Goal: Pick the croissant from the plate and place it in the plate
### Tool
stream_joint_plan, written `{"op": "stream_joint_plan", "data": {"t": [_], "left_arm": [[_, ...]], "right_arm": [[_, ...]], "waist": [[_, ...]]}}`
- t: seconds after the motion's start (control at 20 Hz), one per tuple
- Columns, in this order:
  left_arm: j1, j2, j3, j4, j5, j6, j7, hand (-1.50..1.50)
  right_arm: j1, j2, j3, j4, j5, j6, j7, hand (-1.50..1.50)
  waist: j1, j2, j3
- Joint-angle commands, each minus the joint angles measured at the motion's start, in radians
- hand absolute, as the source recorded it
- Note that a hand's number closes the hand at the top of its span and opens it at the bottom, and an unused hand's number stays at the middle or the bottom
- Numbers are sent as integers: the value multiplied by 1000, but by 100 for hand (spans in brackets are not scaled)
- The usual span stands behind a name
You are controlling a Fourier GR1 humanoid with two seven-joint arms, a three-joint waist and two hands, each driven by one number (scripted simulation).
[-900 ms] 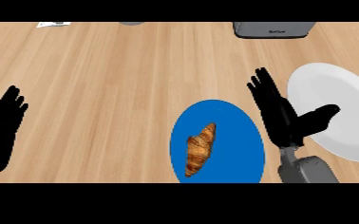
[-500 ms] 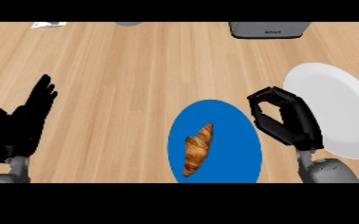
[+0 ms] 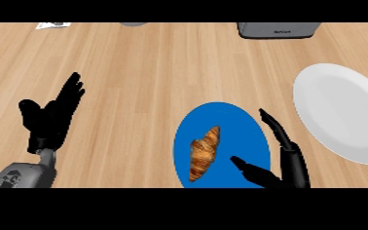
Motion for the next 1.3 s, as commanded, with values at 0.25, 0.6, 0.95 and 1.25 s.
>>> {"op": "stream_joint_plan", "data": {"t": [0.25, 0.6, 0.95, 1.25], "left_arm": [[-80, -35, 20, 63, -32, -31, 4, 0], [-44, -77, 26, 95, -49, -53, -37, 0], [-36, -45, 65, 40, -33, -90, 1, 0], [-96, -64, 81, 75, -72, -83, 28, 0]], "right_arm": [[20, -89, 107, -94, 261, -8, 286, -150], [6, -95, 198, -236, 428, 94, 596, -150], [-114, -94, 226, -235, 540, 276, 857, -150], [-175, -1, 262, -185, 626, 375, 1003, -150]], "waist": [[19, 1, 1], [20, 2, 1], [26, 0, 1], [22, 1, 2]]}}
